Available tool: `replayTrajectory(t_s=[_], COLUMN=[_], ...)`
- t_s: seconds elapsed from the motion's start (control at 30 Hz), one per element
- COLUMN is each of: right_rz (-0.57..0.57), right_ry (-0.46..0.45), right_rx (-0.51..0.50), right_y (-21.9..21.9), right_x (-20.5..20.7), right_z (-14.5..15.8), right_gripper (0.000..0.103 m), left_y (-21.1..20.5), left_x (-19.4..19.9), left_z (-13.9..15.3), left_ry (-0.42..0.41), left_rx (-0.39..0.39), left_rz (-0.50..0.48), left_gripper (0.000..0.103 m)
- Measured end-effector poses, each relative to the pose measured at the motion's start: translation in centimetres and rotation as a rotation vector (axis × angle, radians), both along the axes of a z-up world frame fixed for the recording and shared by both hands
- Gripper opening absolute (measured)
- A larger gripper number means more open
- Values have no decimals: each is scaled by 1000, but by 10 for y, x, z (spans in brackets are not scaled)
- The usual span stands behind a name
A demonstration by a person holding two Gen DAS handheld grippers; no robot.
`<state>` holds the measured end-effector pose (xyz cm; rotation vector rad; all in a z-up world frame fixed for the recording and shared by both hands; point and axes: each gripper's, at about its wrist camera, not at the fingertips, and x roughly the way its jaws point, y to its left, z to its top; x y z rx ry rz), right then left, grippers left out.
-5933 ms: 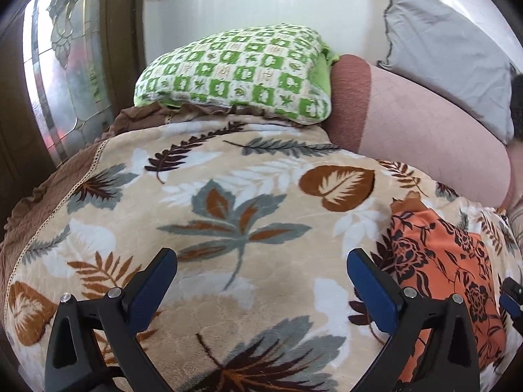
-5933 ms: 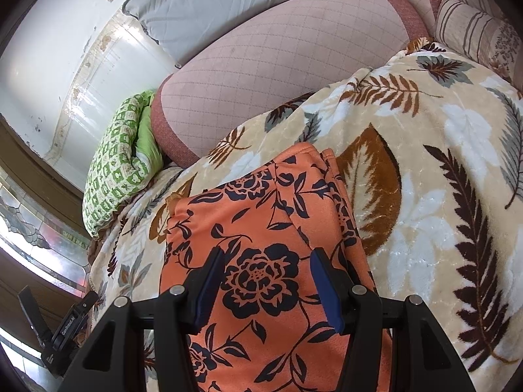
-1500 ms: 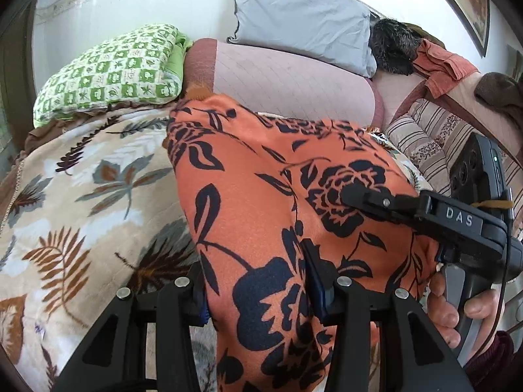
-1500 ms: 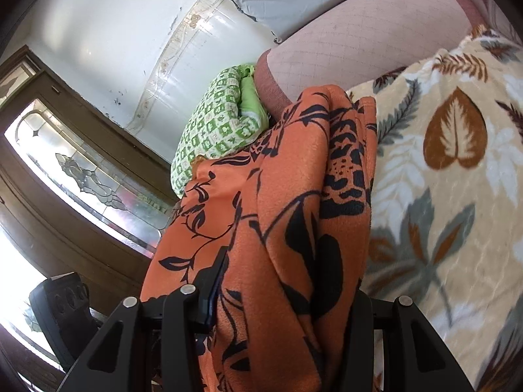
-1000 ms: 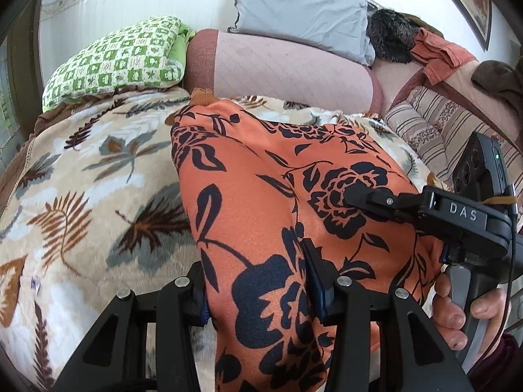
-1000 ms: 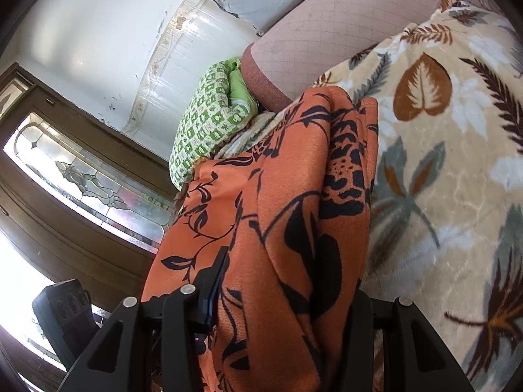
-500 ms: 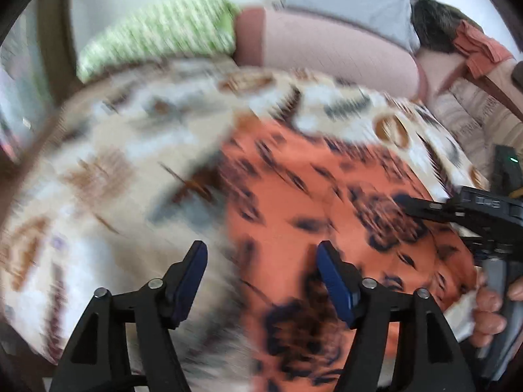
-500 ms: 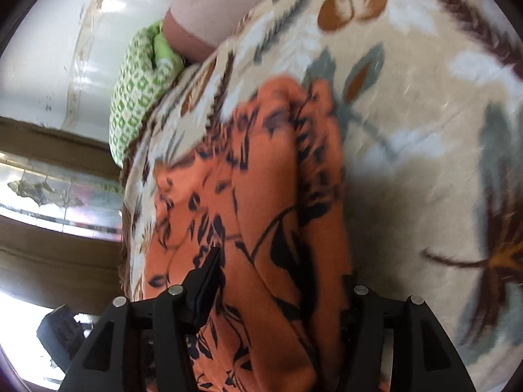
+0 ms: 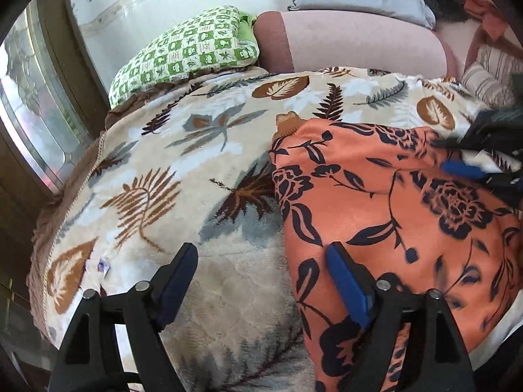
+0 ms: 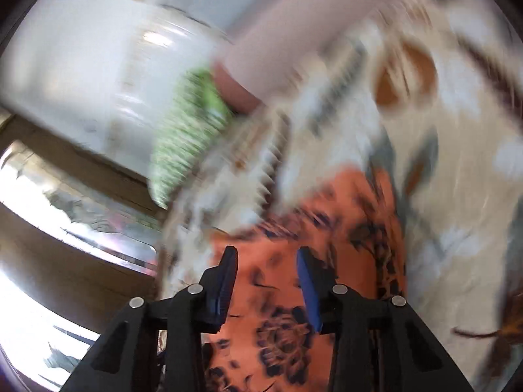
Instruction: Fold small clothes
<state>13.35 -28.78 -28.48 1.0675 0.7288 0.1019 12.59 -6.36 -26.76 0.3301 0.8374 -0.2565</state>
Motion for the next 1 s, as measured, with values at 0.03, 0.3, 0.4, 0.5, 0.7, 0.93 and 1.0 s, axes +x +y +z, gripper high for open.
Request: replayTrajectory(t_s=[0.03, 0.3, 0.4, 0.5, 0.7, 0.93, 1.0], right_rz=[-13, -11, 45, 83, 136, 109, 113], right_ry=[84, 14, -55, -93, 70, 62, 60], right_rx=[12, 23, -28, -77, -155, 124, 131], right_y=[-1, -9, 1, 18, 34, 4, 2], right_x=[9, -22, -43, -70, -87, -84, -84], right_z=[-19, -11, 8, 20, -7, -43, -46], right_gripper=[24, 19, 19, 19, 18, 18, 18], left_y=[0, 15, 16, 20, 22, 21, 21], left_x=[1, 3, -5, -11, -14, -13, -13], left_z=[-1, 5, 10, 11, 4, 0, 0], left_ry=[2, -3, -36, -57, -63, -70, -70], left_rx=[0, -60, -48, -53, -43, -37, -39], left_rz=[-5, 7, 4, 5, 4, 11, 15], left_gripper=[84, 87, 87, 87, 87, 87, 87])
